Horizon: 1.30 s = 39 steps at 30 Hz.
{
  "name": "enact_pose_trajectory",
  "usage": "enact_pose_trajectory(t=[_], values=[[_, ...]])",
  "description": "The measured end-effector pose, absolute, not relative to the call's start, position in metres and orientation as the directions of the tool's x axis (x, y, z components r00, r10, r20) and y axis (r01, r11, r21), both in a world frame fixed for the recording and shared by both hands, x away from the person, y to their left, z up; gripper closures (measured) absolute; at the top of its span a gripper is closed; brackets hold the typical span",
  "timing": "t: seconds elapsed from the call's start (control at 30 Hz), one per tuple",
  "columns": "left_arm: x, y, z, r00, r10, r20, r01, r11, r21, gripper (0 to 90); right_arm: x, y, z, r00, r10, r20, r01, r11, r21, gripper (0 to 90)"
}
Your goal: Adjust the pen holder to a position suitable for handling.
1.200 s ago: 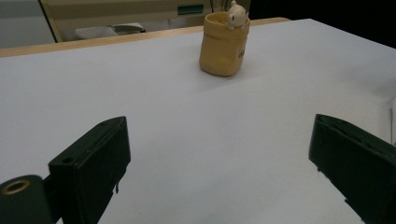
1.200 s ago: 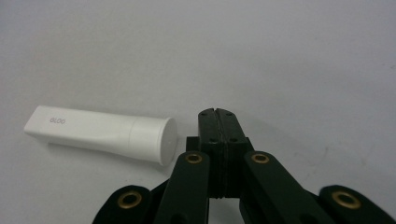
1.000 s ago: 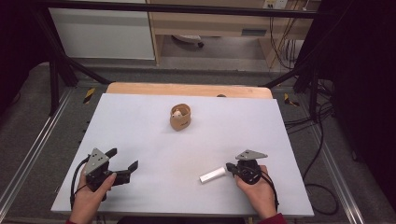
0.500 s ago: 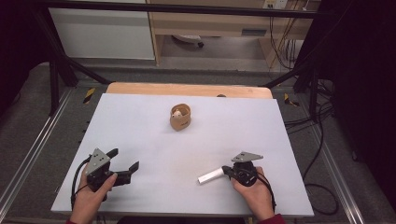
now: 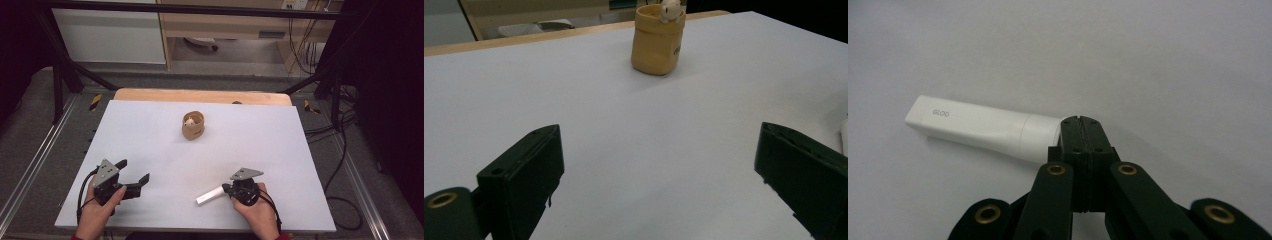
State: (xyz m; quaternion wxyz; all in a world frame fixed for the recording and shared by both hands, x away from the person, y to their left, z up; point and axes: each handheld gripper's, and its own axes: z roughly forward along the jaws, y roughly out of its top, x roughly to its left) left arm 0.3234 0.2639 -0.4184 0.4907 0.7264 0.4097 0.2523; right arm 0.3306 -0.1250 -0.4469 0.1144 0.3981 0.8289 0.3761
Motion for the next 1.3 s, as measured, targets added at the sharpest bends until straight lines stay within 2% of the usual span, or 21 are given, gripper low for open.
enact_pose_trajectory(t=[0.47,0.87,1.3], values=[[0.323,0.262,-0.419,0.544,0.839,-0.029,0.349,-0.194,0.917,5.7,0.318,-0.099,-0.449,-0.712,0.693,0.113,0.545,0.443,0.712,90.0],[0.319,0.254,-0.418,0.565,0.824,-0.028,0.344,-0.204,0.916,5.6,0.322,-0.116,-0.445,-0.682,0.724,0.100,0.535,0.401,0.744,89.5],[0.314,0.241,-0.416,0.597,0.802,-0.042,0.339,-0.205,0.918,5.3,0.321,-0.140,-0.427,-0.660,0.750,0.040,0.409,0.315,0.857,62.9]])
